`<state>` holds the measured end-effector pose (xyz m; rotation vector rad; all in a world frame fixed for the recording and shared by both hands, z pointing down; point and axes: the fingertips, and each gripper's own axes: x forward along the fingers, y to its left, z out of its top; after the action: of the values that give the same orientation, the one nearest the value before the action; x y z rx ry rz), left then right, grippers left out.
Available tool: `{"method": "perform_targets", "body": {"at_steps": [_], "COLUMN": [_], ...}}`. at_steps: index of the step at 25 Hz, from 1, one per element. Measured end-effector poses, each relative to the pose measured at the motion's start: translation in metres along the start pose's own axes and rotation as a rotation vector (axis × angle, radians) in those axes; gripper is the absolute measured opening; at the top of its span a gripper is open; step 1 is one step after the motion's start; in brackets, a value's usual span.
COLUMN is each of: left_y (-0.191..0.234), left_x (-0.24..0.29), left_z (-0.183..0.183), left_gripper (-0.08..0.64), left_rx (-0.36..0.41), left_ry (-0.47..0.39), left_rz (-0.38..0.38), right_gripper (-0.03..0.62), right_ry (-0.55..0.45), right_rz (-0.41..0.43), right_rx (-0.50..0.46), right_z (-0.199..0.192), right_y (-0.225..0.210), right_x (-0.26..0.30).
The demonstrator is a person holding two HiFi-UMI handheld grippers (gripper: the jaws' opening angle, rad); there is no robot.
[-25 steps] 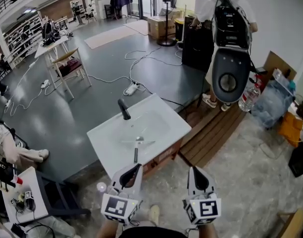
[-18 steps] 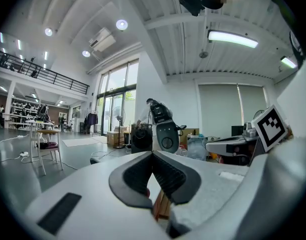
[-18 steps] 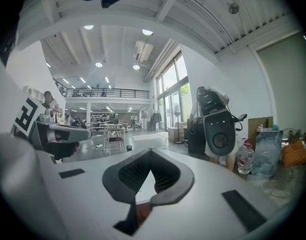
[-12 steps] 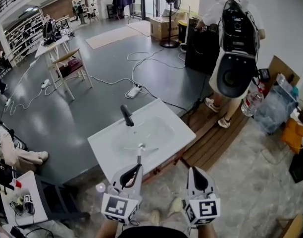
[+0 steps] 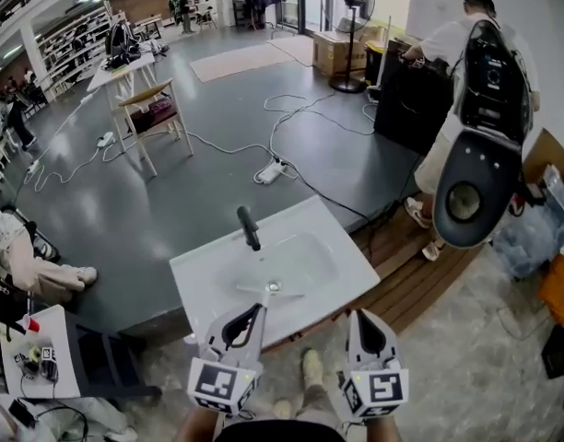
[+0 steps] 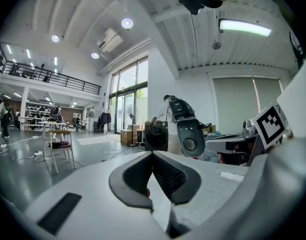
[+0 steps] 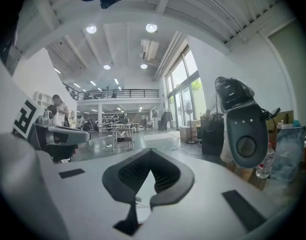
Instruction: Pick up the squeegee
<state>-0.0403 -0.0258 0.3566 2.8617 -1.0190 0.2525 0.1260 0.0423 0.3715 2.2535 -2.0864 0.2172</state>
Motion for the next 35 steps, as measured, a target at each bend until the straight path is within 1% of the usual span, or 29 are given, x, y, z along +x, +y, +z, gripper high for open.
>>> {"method": "perform_targets", "body": {"at_steps": [6, 8, 11, 13, 17, 21, 27, 30, 35], "left_y": [0.026, 0.031, 0.039, 0.047, 0.063, 0.075, 0.087, 0.099, 0.110], "left_x": [0.042, 0.054, 0.069, 0.078, 0.088, 0.100, 0.121, 0.128, 0.135], "left_z": [0.005, 0.003, -0.006, -0.012, -0.020, -0.039, -0.060, -0.069, -0.097], "left_gripper": [0.003, 0.002, 0.003, 0.003, 0.003, 0.003, 0.003, 0.002, 0.003], "left_rx": [0.009, -0.002, -0.046, -0.058, -0.063, -0.099, -0.133, -0.125, -0.153], "left_ry": [-0.011, 0.014, 0.075, 0.088, 0.085, 0.137, 0.165, 0.148, 0.202], "left_rz": [0.084, 0.110, 0.150, 0.173, 0.215, 0.244, 0.274, 0.293, 0.311], "right_gripper": [-0.003, -0.003, -0.003, -0.003, -0.003, -0.003, -0.003, -0.003, -0.003], "right_ry": [0.033, 0.047, 0.069, 0.081, 0.109, 0.137, 0.184, 0.207, 0.256], "right_rz": [0.092, 0.125, 0.166, 0.187, 0.226, 0.262, 0.305, 0.323, 0.345], "right_rx": [0.006, 0.006, 0.011, 0.015, 0.019, 0.023, 0.026, 0.024, 0.034], "right_z": [-0.001, -0.003, -0.007, -0.011, -0.022, -0.034, -0.053, -0.063, -0.088], "right_y": [-0.014, -0.018, -0.023, -0.024, -0.021, -0.020, -0.018, -0.014, -0.009], "right_x": [0.062, 0.080, 0.105, 0.120, 0.143, 0.168, 0.197, 0.210, 0.228]}}
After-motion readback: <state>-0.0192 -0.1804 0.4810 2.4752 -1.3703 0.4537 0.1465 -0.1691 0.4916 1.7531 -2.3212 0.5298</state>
